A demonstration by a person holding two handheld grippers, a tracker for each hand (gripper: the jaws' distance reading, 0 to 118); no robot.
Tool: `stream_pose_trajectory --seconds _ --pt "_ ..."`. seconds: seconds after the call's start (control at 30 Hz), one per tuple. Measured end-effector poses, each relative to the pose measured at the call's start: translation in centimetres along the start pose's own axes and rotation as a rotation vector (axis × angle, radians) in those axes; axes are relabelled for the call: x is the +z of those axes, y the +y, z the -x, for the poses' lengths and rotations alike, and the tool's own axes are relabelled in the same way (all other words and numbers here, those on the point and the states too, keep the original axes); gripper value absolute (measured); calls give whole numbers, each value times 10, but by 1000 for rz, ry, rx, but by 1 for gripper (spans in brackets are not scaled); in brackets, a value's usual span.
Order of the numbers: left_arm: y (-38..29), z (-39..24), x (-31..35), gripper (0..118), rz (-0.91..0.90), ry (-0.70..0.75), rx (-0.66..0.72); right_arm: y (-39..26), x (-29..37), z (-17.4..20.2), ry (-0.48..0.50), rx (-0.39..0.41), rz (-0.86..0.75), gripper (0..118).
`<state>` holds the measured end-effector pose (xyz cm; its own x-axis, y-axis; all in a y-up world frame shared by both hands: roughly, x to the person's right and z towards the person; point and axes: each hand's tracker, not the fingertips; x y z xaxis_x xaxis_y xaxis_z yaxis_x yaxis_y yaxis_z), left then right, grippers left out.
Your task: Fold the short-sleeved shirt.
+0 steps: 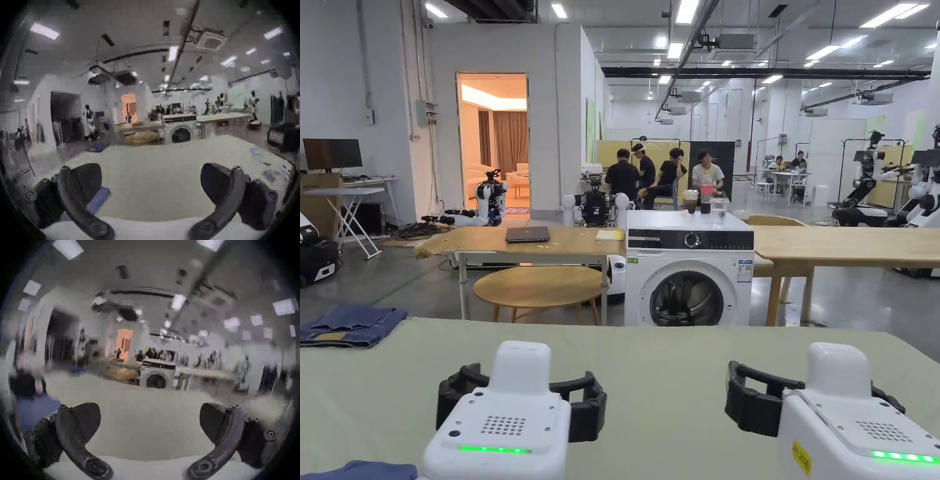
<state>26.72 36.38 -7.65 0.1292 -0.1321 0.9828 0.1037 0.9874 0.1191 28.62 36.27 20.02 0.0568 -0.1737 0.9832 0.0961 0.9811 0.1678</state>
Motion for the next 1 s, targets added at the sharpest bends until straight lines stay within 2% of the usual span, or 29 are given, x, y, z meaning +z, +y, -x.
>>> stream_pose_trajectory --seconds 0.07,0.13,0.43,1.0 --pt "3 2 -1 118 29 -60 48 -5 2 1 -26 23 -19 118" --pt "1 6 -1 118 25 -47 50 -6 3 0 -58 67 -34 118" --pt "-2 16 4 118 7 -67 102 -6 7 9 -61 176 -43 118" --pt "2 12 8 118 2 -51 94 -6 9 13 -46 204 -35 118"
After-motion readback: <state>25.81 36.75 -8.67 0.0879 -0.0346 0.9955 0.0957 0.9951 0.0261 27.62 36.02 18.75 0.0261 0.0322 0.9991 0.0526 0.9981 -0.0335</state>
